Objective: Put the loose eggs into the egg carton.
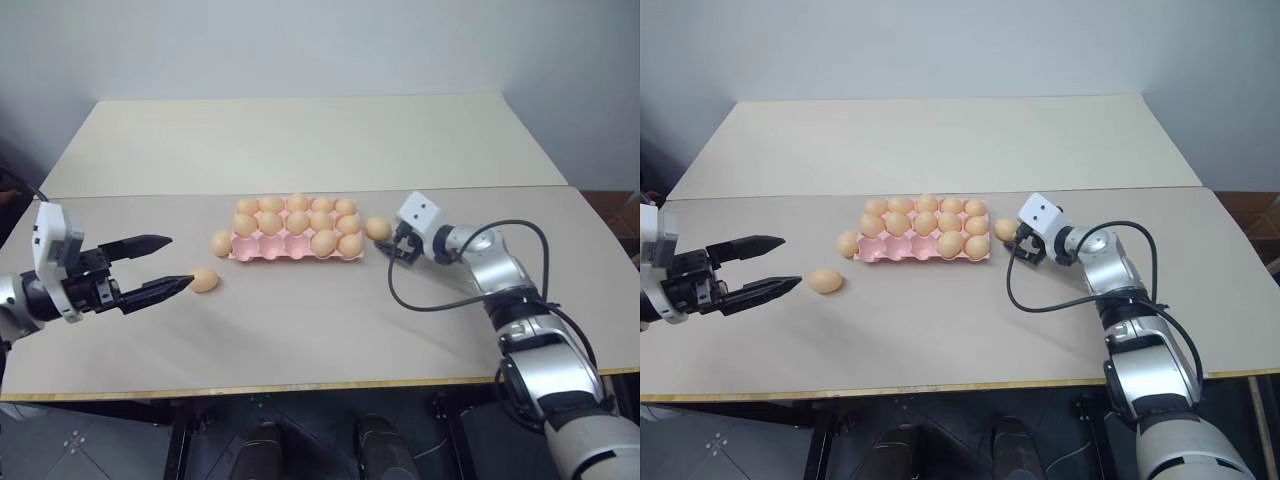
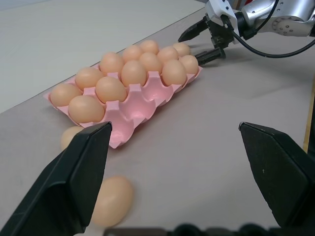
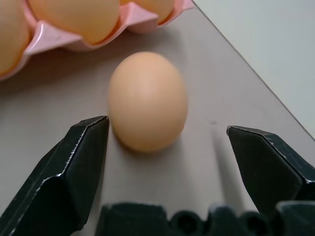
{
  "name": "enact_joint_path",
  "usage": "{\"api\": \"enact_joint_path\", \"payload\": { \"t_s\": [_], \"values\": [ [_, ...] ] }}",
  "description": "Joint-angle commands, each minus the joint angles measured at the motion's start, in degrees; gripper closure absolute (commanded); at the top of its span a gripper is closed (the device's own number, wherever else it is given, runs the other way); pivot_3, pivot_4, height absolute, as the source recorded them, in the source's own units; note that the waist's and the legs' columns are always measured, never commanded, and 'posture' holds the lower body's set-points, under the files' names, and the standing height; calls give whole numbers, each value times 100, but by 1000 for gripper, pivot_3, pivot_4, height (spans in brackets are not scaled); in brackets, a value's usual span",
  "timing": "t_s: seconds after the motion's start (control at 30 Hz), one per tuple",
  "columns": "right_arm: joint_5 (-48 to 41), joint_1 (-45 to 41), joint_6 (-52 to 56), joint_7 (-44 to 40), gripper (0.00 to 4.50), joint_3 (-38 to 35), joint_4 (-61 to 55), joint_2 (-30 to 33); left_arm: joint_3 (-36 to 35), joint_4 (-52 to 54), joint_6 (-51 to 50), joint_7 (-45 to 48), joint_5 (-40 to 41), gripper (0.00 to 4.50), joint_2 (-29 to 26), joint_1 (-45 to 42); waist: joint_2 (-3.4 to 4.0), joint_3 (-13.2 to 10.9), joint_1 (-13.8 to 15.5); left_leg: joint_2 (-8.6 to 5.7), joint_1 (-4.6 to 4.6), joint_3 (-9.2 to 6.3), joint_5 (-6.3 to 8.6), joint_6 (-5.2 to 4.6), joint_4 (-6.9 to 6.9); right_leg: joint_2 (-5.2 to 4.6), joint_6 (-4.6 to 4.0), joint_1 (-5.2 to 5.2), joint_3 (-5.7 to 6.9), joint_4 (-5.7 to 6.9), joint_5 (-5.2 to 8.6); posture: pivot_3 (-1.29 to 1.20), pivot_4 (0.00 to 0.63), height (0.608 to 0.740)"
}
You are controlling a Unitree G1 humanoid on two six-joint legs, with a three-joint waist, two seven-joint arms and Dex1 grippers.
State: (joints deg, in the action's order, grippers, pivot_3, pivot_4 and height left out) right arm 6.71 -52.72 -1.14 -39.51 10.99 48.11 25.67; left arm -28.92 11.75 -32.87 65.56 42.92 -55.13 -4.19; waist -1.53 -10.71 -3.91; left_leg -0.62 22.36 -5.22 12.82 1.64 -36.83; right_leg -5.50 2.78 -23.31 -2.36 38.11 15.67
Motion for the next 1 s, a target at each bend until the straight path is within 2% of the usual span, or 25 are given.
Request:
{"api": "enact_joint_path", "payload": {
  "t_s": [0.03,0.07,0.17,0.33,0.4,0.53,0.67,0.83,1.0],
  "values": [
    [68,-265,-317,186,44,-64,353,-124,-199,129,16,-32,96,0,-29,-15,0,0,-6,0,-1,0,0,0,0,0,0,0,0,0,0,0,150,740],
    [62,-302,-356,186,44,-85,425,-156,-200,128,16,-30,98,0,-31,-15,0,0,-8,1,-1,0,0,0,0,1,-2,0,0,0,-1,0,150,740],
    [-21,-380,-433,68,632,-178,519,-254,-180,102,23,-9,93,0,-51,-51,0,0,-11,5,-4,1,0,0,0,7,-5,1,-2,1,-3,0,150,740],
    [-69,-297,-448,-53,2383,-267,332,-237,-150,52,33,21,71,0,-81,-113,0,0,-11,10,-2,2,1,1,0,11,-6,0,-2,-2,-4,0,150,740],
    [-51,-241,-395,-17,2698,-304,171,-181,-137,37,37,31,58,0,-85,-132,0,0,-10,11,-2,2,1,2,0,11,-7,0,-2,-1,-4,0,150,740],
    [-57,-283,-131,83,2698,-422,-445,-55,-114,-45,56,46,24,0,-103,-204,1,-1,-8,11,-2,2,1,2,0,12,-7,0,-2,-1,-4,0,150,740],
    [-145,-351,376,-137,2698,-378,-1455,-192,-145,-125,-1,69,65,0,-117,-247,1,-1,-42,20,-3,6,2,3,0,21,-9,-5,-6,0,-6,0,150,740],
    [-142,-284,1142,-254,2698,42,-2678,-810,0,-173,28,71,18,0,-78,-332,2,0,-45,44,-3,11,7,10,0,43,-17,-12,-6,4,-10,0,150,740],
    [21,-201,1387,-186,2698,468,-2945,-1350,14,-153,28,80,23,0,-76,-313,2,0,-11,41,1,11,7,11,0,39,-19,-17,-6,4,-12,0,150,740]
  ]
}}
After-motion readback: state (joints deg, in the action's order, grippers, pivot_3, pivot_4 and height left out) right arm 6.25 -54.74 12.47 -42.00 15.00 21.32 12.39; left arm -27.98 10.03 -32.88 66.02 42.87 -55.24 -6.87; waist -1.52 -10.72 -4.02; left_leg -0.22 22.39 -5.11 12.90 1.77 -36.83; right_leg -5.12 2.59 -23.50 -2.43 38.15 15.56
